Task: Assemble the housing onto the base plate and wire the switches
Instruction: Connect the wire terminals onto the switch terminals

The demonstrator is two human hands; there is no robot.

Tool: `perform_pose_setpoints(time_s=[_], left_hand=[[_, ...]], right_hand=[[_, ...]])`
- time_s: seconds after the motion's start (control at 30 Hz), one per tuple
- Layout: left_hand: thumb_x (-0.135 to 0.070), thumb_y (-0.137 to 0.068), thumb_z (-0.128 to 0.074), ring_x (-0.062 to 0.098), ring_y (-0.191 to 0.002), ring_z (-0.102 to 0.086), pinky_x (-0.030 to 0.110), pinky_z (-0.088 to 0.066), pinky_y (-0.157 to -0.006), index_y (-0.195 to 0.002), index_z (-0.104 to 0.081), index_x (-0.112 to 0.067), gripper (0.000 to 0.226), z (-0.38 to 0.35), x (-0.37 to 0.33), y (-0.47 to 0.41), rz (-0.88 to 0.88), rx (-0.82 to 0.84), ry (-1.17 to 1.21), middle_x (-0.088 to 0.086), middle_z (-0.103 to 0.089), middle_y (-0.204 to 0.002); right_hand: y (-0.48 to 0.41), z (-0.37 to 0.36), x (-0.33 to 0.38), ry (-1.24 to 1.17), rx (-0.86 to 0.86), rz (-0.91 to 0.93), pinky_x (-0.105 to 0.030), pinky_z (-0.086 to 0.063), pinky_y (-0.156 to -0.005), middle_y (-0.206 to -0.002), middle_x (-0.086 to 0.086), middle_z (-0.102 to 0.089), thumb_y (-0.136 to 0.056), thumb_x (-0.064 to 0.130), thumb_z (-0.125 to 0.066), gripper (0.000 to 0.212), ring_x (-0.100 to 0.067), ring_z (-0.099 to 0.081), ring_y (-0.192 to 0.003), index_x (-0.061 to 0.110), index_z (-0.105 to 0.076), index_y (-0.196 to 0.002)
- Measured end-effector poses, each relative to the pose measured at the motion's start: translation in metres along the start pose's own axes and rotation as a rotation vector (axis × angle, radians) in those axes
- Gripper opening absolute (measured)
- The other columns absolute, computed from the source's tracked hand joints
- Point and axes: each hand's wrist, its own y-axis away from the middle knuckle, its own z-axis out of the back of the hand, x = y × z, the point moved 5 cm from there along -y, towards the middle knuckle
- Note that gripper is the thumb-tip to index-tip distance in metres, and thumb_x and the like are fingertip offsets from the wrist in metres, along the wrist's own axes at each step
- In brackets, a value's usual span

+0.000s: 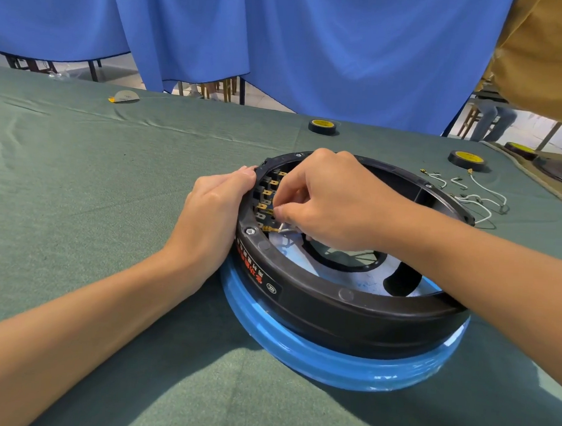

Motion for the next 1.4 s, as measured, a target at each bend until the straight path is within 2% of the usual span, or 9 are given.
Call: perform_pose_setpoints(time_s=[0.23, 0.37, 0.5, 0.63, 0.8, 1.0, 1.07, 1.2, 1.4], left_hand=[[-0.032, -0.080, -0.052, 0.026, -0.081, -0.058, 0.057, -0.046, -0.088, -0.086, -0.066, 0.003, 0.039, -0.001, -0.001, 0.000, -0.012, 0.002, 0.003, 0.027, -0.068, -0.086], [-0.031, -0.080, -0.051, 0.024, -0.078, -0.055, 0.042, -0.040, -0.077, -0.085, -0.064, 0.007, 0.039, -0.002, -0.001, 0.000, -0.023, 0.016, 0.028, 0.017, -0.064, -0.079], [-0.032, -0.079, -0.053, 0.024, -0.079, -0.055, 0.050, -0.044, -0.079, -0.085, -0.064, 0.007, 0.041, -0.002, -0.001, 0.000, -0.014, 0.003, 0.023, 0.016, -0.063, -0.081], [-0.033, -0.078, -0.053, 0.023, -0.077, -0.054, 0.048, -0.042, -0.077, -0.085, -0.064, 0.007, 0.042, -0.001, -0.002, 0.001, -0.015, -0.012, 0.005, 0.016, -0.063, -0.079], [-0.033, -0.078, -0.052, 0.023, -0.078, -0.054, 0.052, -0.044, -0.081, -0.087, -0.066, 0.007, 0.043, -0.001, -0.002, 0.000, -0.015, -0.007, 0.007, 0.016, -0.064, -0.080], [-0.030, -0.079, -0.052, 0.022, -0.074, -0.057, 0.042, -0.043, -0.075, -0.076, -0.068, 0.001, 0.036, -0.001, 0.001, -0.001, -0.023, -0.006, 0.018, 0.014, -0.067, -0.076], [-0.031, -0.080, -0.052, 0.023, -0.073, -0.059, 0.046, -0.045, -0.077, -0.074, -0.069, -0.002, 0.034, -0.001, 0.001, -0.001, -0.025, 0.003, 0.010, 0.013, -0.068, -0.074], [-0.030, -0.080, -0.052, 0.026, -0.075, -0.059, 0.059, -0.047, -0.086, -0.079, -0.068, 0.001, 0.035, 0.000, 0.001, -0.001, -0.031, 0.002, -0.004, 0.025, -0.069, -0.081], [-0.030, -0.080, -0.052, 0.025, -0.075, -0.059, 0.052, -0.048, -0.080, -0.079, -0.067, 0.002, 0.035, -0.001, 0.002, -0.002, -0.032, 0.005, 0.003, 0.023, -0.068, -0.077]], right_hand=[[0.000, -0.003, 0.003, 0.005, -0.011, -0.008, -0.026, -0.052, -0.073, -0.071, 0.009, -0.066, -0.087, 0.012, -0.062, 0.016, -0.010, -0.058, -0.074, 0.013, -0.077, -0.084], [0.000, -0.003, 0.003, -0.010, -0.015, -0.025, -0.029, -0.054, -0.074, -0.075, 0.004, -0.068, -0.086, 0.010, -0.062, 0.015, -0.010, -0.057, -0.074, 0.013, -0.077, -0.085], [0.000, -0.003, 0.004, -0.016, -0.023, -0.034, -0.031, -0.056, -0.074, -0.078, 0.001, -0.070, -0.085, 0.009, -0.062, 0.015, -0.012, -0.061, -0.078, 0.012, -0.077, -0.085], [0.001, -0.001, 0.005, 0.036, -0.025, -0.006, -0.034, -0.055, -0.073, -0.076, -0.001, -0.070, -0.084, 0.012, -0.059, 0.017, -0.015, -0.062, -0.076, 0.013, -0.076, -0.083], [0.008, 0.009, 0.008, -0.008, -0.122, 0.075, -0.018, -0.046, -0.059, -0.064, 0.009, -0.064, -0.081, 0.020, -0.062, 0.013, -0.005, -0.056, -0.063, 0.020, -0.072, -0.073], [0.011, 0.005, 0.013, -0.026, -0.002, 0.151, -0.011, -0.040, -0.058, -0.063, 0.009, -0.065, -0.080, 0.026, -0.070, 0.011, -0.001, -0.055, -0.062, 0.023, -0.077, -0.072], [0.011, 0.004, 0.012, -0.014, 0.032, 0.147, -0.007, -0.037, -0.058, -0.066, 0.009, -0.066, -0.080, 0.023, -0.073, 0.007, 0.004, -0.053, -0.060, 0.022, -0.078, -0.075], [0.010, 0.003, 0.010, -0.026, 0.075, 0.133, -0.006, -0.036, -0.055, -0.064, 0.009, -0.065, -0.080, 0.023, -0.077, 0.006, 0.006, -0.052, -0.056, 0.021, -0.077, -0.075], [0.010, 0.004, 0.009, -0.028, 0.075, 0.125, -0.009, -0.037, -0.055, -0.058, 0.011, -0.061, -0.079, 0.025, -0.078, 0.012, 0.001, -0.053, -0.059, 0.023, -0.074, -0.068]])
